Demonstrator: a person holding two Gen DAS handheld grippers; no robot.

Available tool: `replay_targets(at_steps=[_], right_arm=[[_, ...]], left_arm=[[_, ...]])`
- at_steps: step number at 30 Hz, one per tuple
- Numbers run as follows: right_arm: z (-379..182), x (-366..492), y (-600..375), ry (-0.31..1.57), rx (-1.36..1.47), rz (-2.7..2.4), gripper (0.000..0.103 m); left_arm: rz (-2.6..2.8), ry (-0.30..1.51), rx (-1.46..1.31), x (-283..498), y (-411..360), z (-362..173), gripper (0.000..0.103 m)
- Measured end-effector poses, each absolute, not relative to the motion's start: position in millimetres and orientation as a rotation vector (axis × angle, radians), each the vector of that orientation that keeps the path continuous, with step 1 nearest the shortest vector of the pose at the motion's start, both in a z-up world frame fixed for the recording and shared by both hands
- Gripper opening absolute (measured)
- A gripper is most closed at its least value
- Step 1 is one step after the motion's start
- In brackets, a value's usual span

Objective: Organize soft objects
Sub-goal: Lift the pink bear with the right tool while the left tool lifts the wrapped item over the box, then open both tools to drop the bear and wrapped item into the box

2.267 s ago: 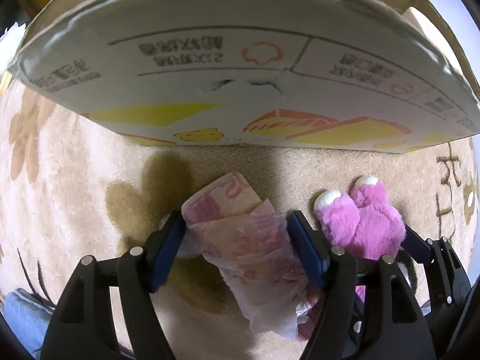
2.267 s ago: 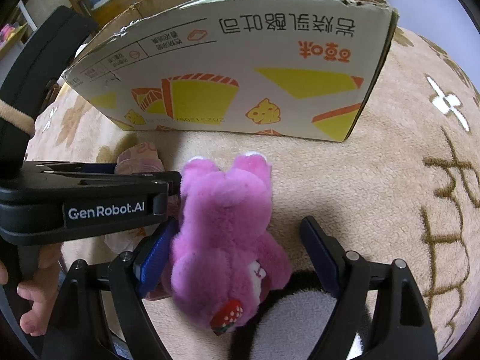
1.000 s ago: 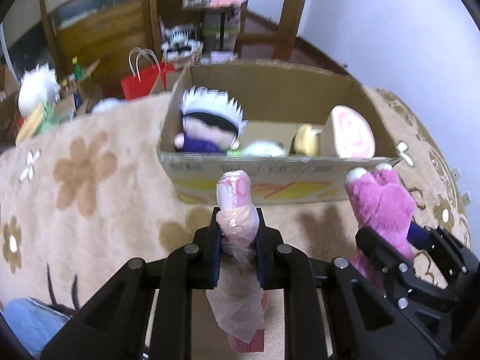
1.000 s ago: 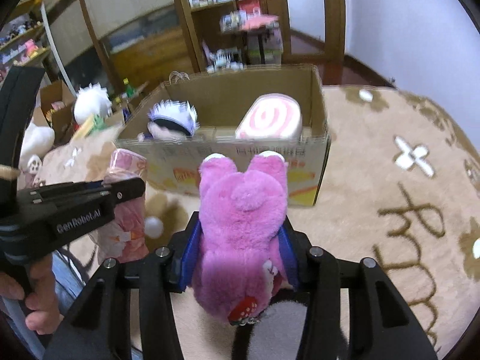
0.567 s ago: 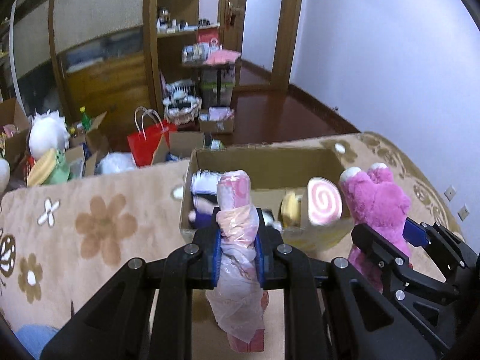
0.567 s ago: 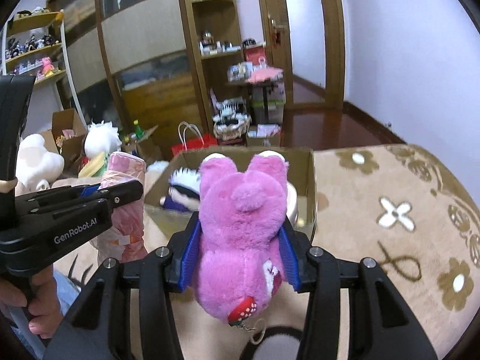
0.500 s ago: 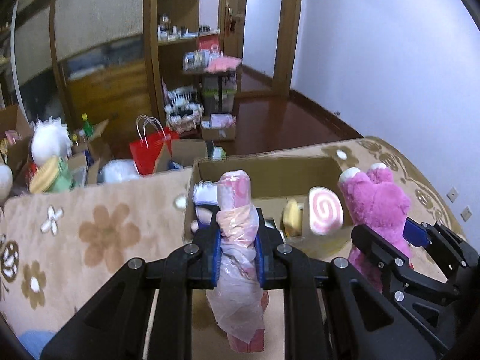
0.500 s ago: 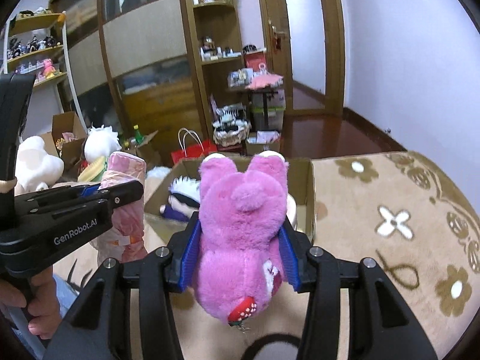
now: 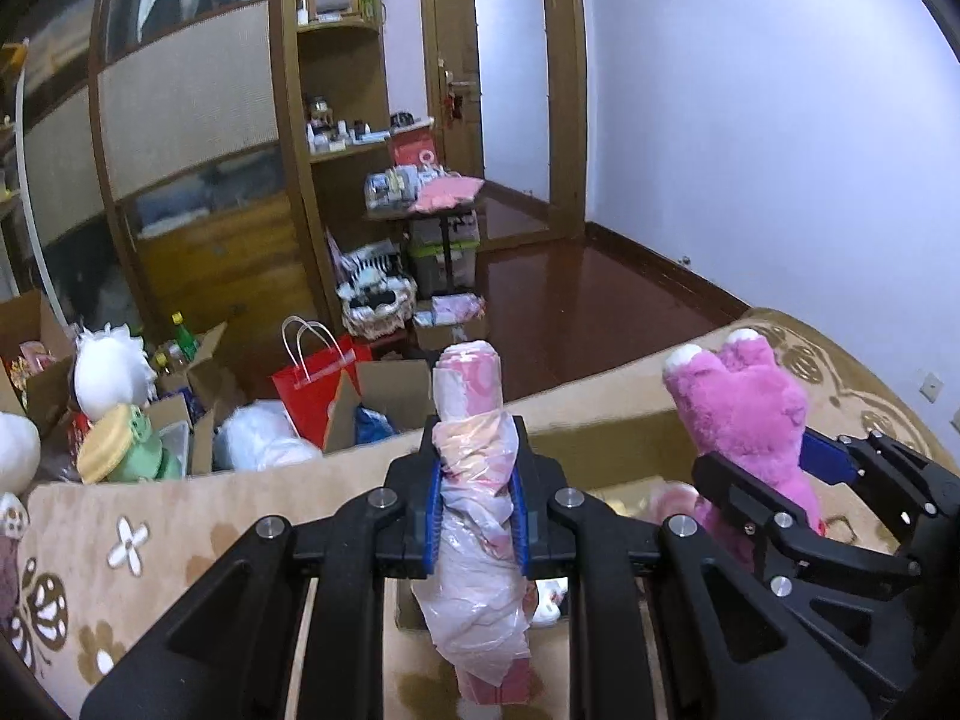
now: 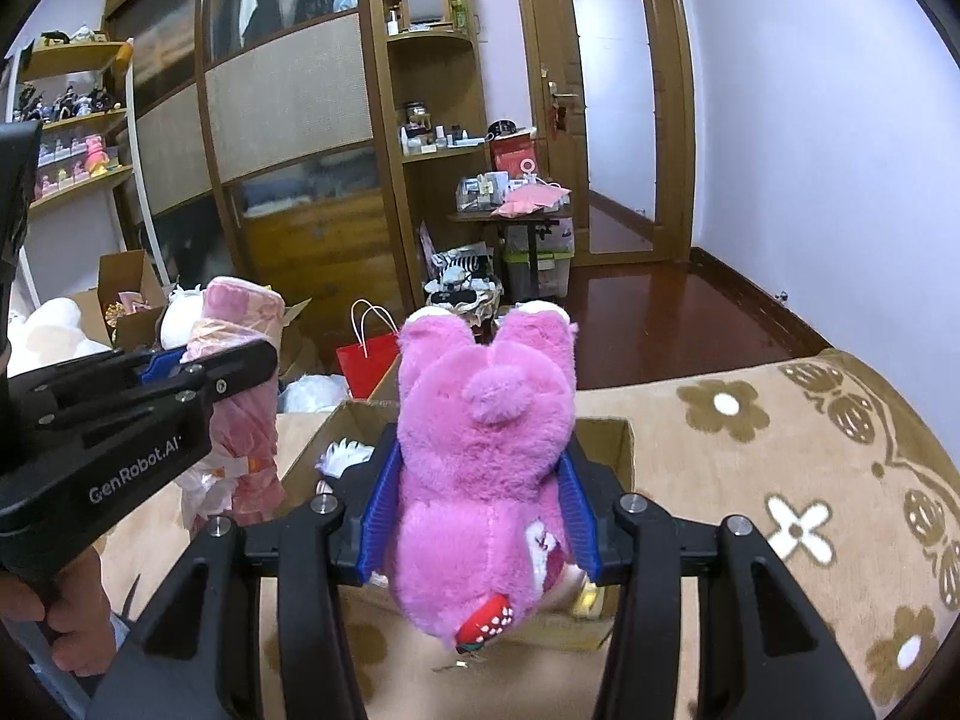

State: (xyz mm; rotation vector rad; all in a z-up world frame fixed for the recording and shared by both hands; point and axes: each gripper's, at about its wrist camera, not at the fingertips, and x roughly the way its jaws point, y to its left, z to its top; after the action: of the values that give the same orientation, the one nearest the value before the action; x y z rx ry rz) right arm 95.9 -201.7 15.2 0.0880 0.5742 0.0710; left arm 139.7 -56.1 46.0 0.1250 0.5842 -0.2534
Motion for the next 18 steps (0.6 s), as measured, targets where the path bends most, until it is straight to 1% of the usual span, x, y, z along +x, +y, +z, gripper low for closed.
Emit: replay_targets(at_steps=[4,7,15,18], right_arm=[[13,109,-205,0.572,0.096,0.075,0.052],[6,118,-208,0.578,0.116,0.079,0.052],[-29,133,-211,0.656,0.169,0.117,0.054],[-39,137,-210,0.688,0.174,0.130,0.056]], left_arm=[[-0.255,0.601,0.094,157,-55,38,0.017],[-0.255,0.637,0.094,167,-57,23,0.018],[-0.279,0.716,0.101,186,-63,-10,0.018],[-0.279,0.729,0.116,189,-65,-15,0.021]])
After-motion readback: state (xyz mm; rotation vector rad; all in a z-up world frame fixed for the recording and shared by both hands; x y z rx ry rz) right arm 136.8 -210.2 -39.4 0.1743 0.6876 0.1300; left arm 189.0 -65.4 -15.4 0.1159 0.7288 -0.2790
